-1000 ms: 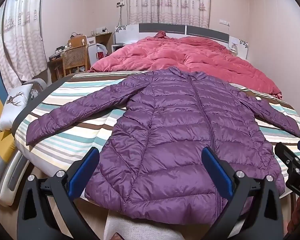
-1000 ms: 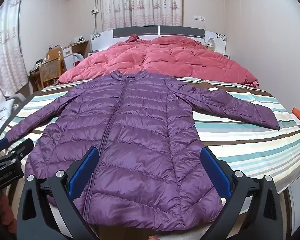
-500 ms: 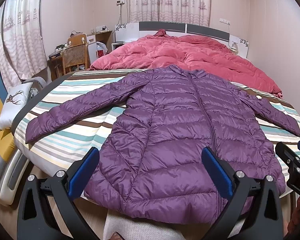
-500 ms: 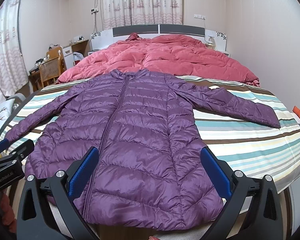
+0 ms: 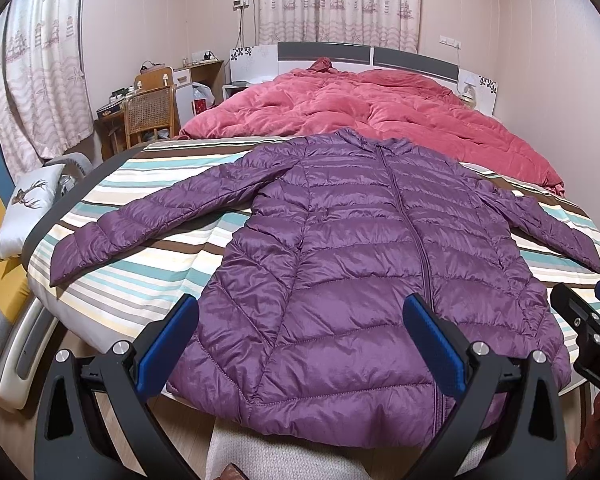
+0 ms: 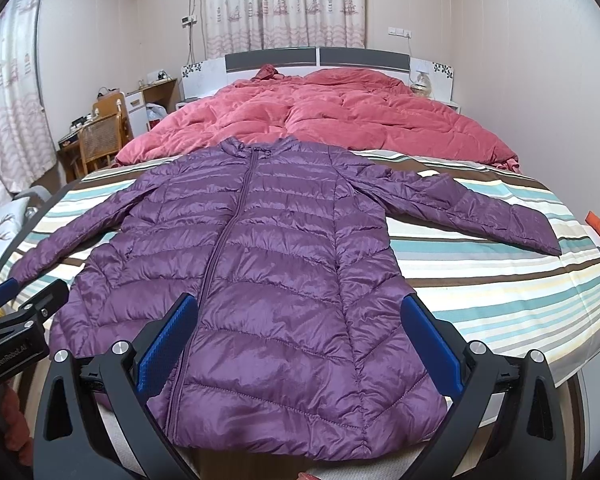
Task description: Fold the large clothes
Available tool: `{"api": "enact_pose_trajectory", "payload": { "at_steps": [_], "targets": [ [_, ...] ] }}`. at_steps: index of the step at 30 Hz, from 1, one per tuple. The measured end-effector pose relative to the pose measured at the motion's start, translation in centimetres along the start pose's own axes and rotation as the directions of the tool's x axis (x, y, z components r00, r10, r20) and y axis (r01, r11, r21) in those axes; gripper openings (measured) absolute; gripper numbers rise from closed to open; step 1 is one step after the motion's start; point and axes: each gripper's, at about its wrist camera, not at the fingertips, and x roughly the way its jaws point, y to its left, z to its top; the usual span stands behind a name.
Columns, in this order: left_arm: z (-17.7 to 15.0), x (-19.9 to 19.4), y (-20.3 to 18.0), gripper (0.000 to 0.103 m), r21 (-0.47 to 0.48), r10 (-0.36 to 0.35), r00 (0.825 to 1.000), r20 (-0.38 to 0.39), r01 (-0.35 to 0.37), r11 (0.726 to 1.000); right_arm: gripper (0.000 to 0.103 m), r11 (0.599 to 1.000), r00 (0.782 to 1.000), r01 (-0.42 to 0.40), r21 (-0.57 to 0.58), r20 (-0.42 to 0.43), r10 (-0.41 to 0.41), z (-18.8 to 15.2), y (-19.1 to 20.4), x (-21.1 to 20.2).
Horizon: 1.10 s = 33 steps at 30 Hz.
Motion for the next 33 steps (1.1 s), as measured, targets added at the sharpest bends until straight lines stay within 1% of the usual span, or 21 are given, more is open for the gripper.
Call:
{"api": "enact_pose_trajectory", "payload": {
  "at_steps": [33],
  "targets": [
    [-0.27, 0.22, -0.51, 0.101, 0.004, -0.008, 1.0, -0.004, 0.008, 1.0, 0.1, 1.0, 1.0, -0.002, 0.002, -0.013, 0.002, 0.06, 0.04, 0.31]
  ]
}}
